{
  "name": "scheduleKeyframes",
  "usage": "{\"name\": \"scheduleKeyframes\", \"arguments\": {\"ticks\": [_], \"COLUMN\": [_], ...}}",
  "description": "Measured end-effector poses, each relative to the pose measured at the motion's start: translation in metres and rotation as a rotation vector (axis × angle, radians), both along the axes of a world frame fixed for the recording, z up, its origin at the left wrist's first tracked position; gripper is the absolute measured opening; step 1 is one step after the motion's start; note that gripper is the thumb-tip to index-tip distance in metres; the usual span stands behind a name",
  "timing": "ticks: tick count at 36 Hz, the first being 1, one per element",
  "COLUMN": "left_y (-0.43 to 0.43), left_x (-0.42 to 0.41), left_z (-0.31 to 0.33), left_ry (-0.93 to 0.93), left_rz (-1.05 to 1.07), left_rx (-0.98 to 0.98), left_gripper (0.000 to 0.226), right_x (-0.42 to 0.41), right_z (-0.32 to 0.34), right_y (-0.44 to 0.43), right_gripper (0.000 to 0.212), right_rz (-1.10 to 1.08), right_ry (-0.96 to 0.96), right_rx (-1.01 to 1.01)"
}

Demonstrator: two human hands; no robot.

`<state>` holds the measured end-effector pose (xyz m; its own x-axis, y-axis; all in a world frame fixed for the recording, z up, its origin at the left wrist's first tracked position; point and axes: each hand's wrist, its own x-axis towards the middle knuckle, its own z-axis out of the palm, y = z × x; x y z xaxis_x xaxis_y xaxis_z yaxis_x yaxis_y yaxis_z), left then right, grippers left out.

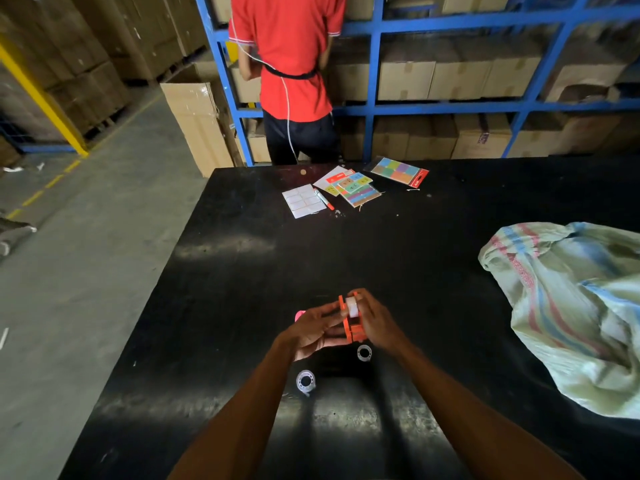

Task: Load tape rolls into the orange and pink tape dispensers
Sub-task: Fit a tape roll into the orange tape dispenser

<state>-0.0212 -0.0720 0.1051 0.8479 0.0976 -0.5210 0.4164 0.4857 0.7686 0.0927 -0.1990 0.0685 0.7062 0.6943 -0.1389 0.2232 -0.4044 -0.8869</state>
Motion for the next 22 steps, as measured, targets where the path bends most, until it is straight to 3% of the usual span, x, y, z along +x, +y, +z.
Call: {"name": "scheduleKeyframes", "arguments": {"ticks": [16, 22], "left_y": [0.002, 0.012], "left_x": [0.017, 0.025], "left_z": [0.007, 0.018], "left_ry": [-0.023, -0.018], "left_rz": [0.060, -0.014], "left_rx": [0.079, 0.099], "left_gripper": [0.034, 0.039], "right_x": [0.010, 0.013], "right_z": [-0.002, 0.004], "right_y": [0.015, 0.017], "right_gripper": [0.036, 0.040], "right_rz": [-0.098, -0.100], "right_ry": [0.006, 0.027], "right_rx": [0.065, 0.108]}}
